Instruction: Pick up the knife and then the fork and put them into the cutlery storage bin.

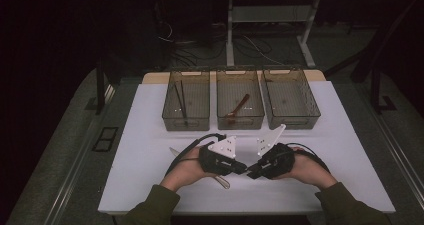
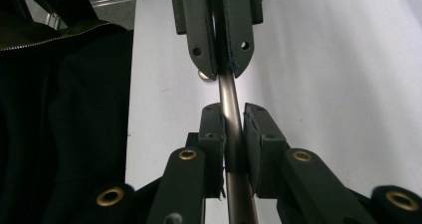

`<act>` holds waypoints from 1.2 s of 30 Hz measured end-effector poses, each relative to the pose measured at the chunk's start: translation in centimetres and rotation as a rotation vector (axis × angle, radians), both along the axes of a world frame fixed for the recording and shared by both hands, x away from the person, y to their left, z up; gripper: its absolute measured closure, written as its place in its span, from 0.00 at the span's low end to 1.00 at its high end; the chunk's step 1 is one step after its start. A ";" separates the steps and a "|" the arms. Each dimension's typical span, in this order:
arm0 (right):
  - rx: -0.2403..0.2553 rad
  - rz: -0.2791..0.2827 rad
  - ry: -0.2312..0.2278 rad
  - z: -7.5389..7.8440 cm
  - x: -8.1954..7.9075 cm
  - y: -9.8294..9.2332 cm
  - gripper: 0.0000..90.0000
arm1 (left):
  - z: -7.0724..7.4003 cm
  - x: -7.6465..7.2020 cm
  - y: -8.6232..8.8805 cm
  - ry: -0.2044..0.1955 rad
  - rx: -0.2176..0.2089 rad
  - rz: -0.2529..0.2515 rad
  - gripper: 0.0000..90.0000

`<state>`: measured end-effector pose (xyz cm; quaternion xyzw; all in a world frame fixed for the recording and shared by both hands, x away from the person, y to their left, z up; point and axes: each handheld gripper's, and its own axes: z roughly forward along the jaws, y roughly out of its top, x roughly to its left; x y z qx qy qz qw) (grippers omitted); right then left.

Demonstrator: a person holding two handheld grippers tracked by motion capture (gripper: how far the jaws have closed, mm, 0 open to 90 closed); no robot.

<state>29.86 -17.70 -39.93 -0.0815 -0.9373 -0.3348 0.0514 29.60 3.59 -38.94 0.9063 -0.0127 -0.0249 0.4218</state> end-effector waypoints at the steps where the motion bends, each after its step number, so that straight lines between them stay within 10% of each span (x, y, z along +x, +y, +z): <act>1: -0.002 0.002 -0.002 0.0 0.0 0.0 0.88 | 0.0 0.0 0.0 -0.002 0.002 -0.003 0.94; 9: -0.009 0.031 -0.029 -0.1 -0.3 0.1 0.91 | -0.2 0.0 -0.1 0.003 0.004 -0.006 0.91; 18: -0.031 -0.010 -0.044 -0.5 -0.1 -0.4 0.97 | -0.2 0.8 1.3 0.045 -0.064 0.102 0.55; 36: 0.012 -0.215 -0.061 1.0 1.6 -5.1 0.97 | -1.7 -0.5 9.4 0.032 -0.154 0.480 0.18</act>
